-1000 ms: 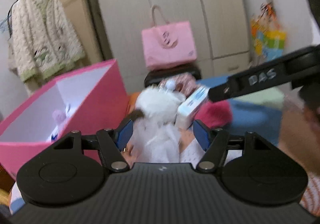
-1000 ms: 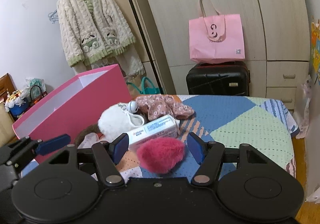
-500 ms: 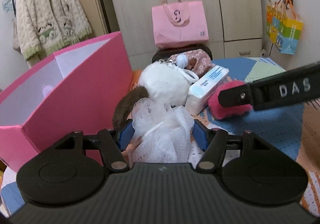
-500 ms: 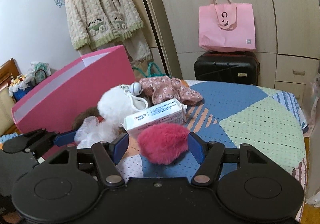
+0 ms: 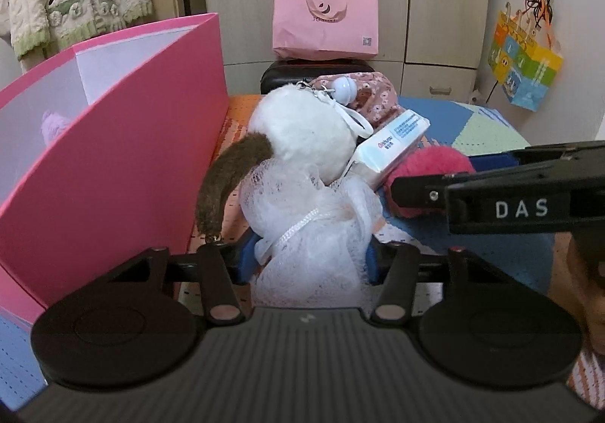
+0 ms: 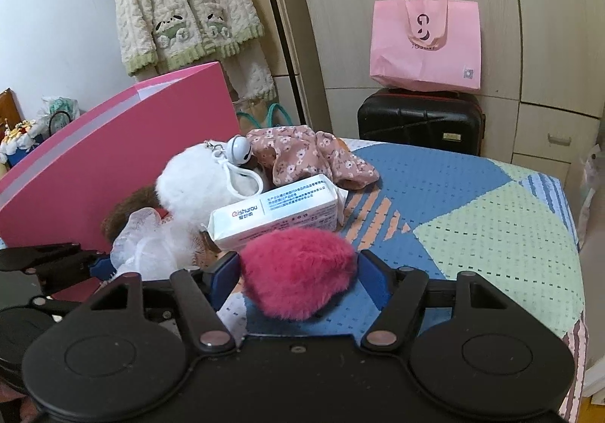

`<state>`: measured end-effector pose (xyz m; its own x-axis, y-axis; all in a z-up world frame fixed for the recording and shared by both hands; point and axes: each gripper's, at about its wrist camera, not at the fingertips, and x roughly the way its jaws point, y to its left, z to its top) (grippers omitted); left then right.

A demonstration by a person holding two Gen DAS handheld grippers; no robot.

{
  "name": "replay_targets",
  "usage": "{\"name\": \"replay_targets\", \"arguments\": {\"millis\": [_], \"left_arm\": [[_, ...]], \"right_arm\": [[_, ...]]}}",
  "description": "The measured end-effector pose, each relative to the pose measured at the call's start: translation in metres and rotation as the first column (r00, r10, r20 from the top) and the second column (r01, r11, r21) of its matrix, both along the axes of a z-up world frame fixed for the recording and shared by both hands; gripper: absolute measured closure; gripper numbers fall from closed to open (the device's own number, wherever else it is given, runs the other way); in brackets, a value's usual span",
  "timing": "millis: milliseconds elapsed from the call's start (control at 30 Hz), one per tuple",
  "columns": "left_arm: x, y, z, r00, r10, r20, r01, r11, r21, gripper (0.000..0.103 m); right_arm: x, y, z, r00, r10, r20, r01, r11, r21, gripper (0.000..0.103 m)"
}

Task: Organize soft objects
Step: 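Grasp the white mesh puff with the left gripper while the right gripper grasps the pink pompom, then carry the mesh puff and pink pompom over the pink box with both grippers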

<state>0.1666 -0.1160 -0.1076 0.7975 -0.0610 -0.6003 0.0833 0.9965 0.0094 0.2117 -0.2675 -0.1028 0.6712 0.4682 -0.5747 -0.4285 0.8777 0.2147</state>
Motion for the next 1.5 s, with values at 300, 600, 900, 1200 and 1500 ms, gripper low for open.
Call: {"name": "replay_targets", "arguments": {"millis": [300, 600, 900, 1200, 1500], "left_arm": [[-0.004, 0.0, -0.001, 0.998, -0.061, 0.03, 0.061, 0.998, -0.014, 0.067], [-0.015, 0.004, 0.005, 0.992, -0.093, 0.082, 0.098, 0.994, -0.05, 0.068], [-0.021, 0.017, 0.013, 0.988, -0.146, 0.051, 0.152, 0.976, -0.153, 0.069], [-0.029, 0.021, 0.021, 0.967, -0.251, -0.045, 0.231, 0.938, -0.259, 0.069], [-0.045, 0.024, 0.021, 0.938, -0.33, -0.102, 0.284, 0.905, -0.315, 0.069]], "right_arm": [[-0.027, 0.005, 0.003, 0.995, -0.022, 0.097, 0.03, 0.996, -0.087, 0.046], [-0.059, -0.008, 0.003, 0.988, -0.123, 0.096, 0.128, 0.991, -0.043, 0.046], [-0.072, -0.018, 0.015, 0.977, -0.178, 0.122, 0.184, 0.982, -0.046, 0.046], [-0.096, -0.027, 0.04, 0.971, -0.193, 0.141, 0.203, 0.977, -0.065, 0.046], [-0.119, -0.03, 0.01, 0.984, -0.178, -0.024, 0.177, 0.984, -0.036, 0.046]]}}
